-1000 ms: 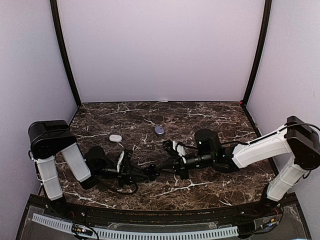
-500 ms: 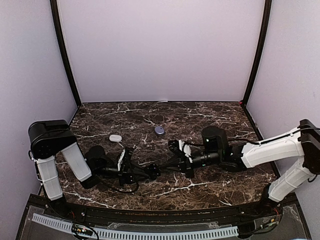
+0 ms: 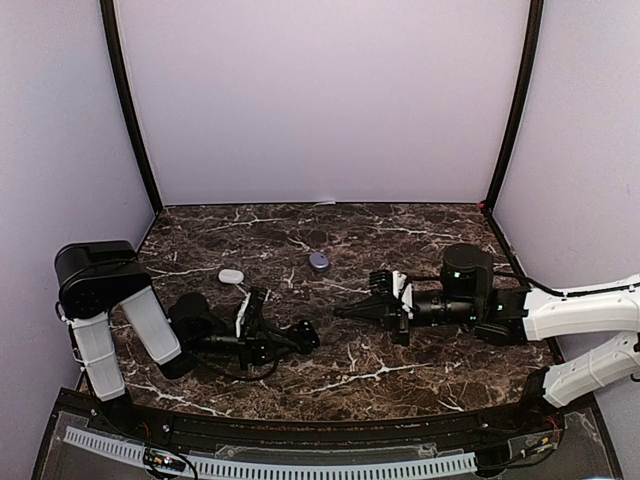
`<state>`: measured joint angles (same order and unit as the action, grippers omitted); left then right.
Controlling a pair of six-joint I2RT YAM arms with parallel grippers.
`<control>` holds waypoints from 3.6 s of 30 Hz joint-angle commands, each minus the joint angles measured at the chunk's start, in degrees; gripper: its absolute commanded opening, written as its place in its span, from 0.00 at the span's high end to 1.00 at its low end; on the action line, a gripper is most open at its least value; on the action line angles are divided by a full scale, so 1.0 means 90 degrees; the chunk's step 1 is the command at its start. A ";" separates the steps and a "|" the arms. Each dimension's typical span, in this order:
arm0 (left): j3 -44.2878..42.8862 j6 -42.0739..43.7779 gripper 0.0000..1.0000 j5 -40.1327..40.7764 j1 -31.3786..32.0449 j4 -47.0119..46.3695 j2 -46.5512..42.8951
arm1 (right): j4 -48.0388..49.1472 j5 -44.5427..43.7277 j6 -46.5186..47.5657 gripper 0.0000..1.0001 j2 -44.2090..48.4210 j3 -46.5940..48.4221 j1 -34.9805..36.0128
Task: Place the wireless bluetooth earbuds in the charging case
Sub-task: Insert the left earbud into the left side groove of the charging case.
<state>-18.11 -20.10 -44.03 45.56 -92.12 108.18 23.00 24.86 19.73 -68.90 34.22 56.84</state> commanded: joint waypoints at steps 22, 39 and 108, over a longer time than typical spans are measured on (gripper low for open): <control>-0.0306 -0.0977 0.87 0.0341 0.0123 0.3010 -0.2020 | 0.0799 -0.0648 0.2612 1.00 -0.0123 0.0082 0.0330; -0.1070 -0.1394 0.87 -0.0527 0.0123 0.5152 -0.2465 | 0.1285 -0.1218 0.5989 1.00 -0.0297 -0.0097 0.0628; -0.2934 -0.0087 0.89 -0.2830 0.0182 0.8340 -0.1643 | 0.1941 -0.2126 1.0135 1.00 -0.1076 -0.0819 0.1655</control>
<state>-43.22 -22.50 -68.14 46.81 -18.06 94.43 39.55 6.35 110.98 -77.62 25.30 70.70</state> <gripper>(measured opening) 0.234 0.006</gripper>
